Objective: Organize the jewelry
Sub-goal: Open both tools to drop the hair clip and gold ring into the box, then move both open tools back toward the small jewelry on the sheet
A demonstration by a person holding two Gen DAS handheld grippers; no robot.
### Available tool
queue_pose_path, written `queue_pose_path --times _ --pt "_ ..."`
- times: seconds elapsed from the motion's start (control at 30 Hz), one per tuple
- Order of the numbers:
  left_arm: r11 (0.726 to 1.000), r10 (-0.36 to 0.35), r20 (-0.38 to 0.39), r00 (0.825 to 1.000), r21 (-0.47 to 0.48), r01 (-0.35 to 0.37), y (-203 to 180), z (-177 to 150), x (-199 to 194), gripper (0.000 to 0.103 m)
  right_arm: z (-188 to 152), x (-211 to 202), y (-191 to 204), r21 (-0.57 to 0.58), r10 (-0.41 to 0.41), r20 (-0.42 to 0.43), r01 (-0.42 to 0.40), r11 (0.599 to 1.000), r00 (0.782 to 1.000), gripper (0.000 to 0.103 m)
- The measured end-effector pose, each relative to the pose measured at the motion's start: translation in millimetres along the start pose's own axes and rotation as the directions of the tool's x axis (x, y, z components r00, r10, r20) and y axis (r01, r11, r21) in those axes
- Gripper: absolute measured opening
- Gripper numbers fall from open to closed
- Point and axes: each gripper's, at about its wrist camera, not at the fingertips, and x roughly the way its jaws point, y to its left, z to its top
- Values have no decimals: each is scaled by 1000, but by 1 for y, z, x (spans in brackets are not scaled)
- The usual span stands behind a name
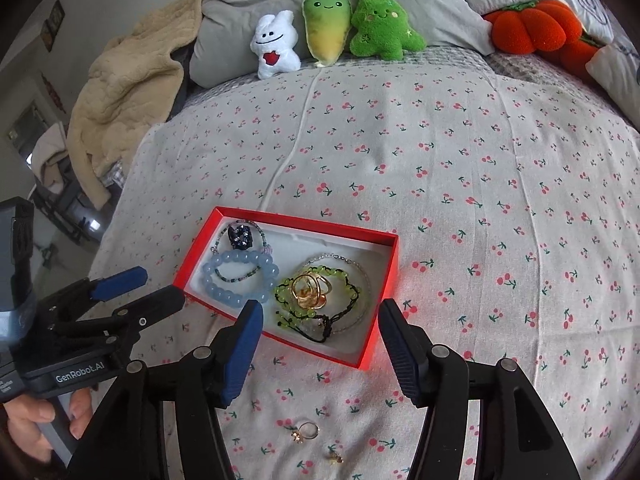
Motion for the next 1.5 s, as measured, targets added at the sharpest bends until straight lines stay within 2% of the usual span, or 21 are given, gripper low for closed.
queue_pose_path --times 0.13,0.37,0.57,0.77,0.97,1.07,1.17,1.23,1.33,1.5 --pt "1000 5 -19 1000 3 -5 3 -21 -5 81 -16 -12 2 2 -24 4 24 1000 1000 68" --pt "999 26 -47 999 26 -25 9 -58 -7 81 -44 -21 6 -8 -50 -20 50 999 999 74" --pt "998 42 -59 997 46 -39 13 -83 -6 81 -68 -14 7 -24 -76 -60 75 997 995 75" --pt "995 59 -67 996 79 -54 13 -105 0 81 -96 0 13 -97 -111 -114 100 990 987 75" --pt "987 93 -38 995 134 -87 9 -118 7 82 -115 11 18 -145 -108 -140 87 986 984 75" --pt "983 88 -12 996 164 -85 6 -122 12 82 -120 19 20 -164 -96 -151 71 984 984 75" --pt "977 85 31 996 192 -89 4 -126 15 89 -124 25 24 -220 -109 -134 78 972 985 79" --pt "980 81 45 996 178 -88 8 -127 19 98 -125 27 27 -253 -109 -120 76 964 987 83" --pt "987 63 40 997 147 -68 12 -125 21 101 -124 31 30 -282 -105 -105 72 957 989 84" --pt "984 73 49 996 156 -80 9 -125 24 102 -116 38 30 -302 -91 -81 62 951 993 84"
